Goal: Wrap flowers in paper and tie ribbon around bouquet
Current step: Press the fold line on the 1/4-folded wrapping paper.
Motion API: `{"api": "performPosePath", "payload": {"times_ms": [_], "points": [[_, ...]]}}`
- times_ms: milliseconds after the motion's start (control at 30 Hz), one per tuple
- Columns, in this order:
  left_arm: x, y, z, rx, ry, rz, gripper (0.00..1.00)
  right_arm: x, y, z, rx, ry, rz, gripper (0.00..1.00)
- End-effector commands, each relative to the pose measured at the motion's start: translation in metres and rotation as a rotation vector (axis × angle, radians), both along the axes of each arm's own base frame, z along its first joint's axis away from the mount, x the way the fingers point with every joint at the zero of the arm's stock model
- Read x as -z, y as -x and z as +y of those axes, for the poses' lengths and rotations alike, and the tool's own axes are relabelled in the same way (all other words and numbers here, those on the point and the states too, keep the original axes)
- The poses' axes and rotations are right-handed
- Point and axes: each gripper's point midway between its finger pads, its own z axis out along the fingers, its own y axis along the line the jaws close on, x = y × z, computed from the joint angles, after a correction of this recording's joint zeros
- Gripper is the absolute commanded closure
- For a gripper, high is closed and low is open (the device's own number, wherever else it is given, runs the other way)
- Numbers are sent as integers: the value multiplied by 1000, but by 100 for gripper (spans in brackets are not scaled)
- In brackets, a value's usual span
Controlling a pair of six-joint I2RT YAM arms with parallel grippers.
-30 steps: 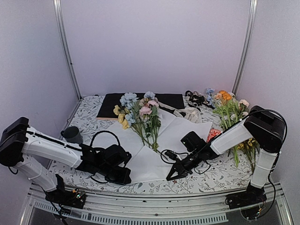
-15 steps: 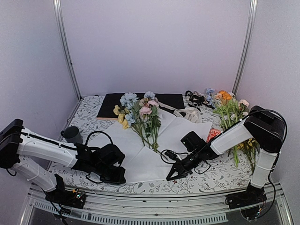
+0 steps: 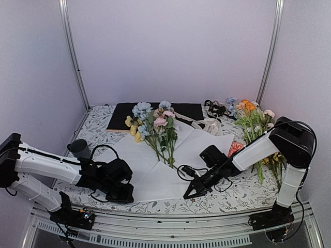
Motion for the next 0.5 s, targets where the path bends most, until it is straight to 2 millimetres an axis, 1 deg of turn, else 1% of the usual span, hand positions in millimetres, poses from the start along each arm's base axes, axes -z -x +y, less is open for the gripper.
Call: {"api": "performPosePath", "payload": {"times_ms": [0, 300, 467], "points": [[35, 35, 108, -106, -443, 135, 100, 27, 9, -24, 29, 134, 14, 100], [36, 28, 112, -160, -532, 109, 100, 25, 10, -25, 28, 124, 7, 100], [32, 38, 116, -224, -555, 110, 100, 25, 11, -25, 24, 118, 10, 100]]}}
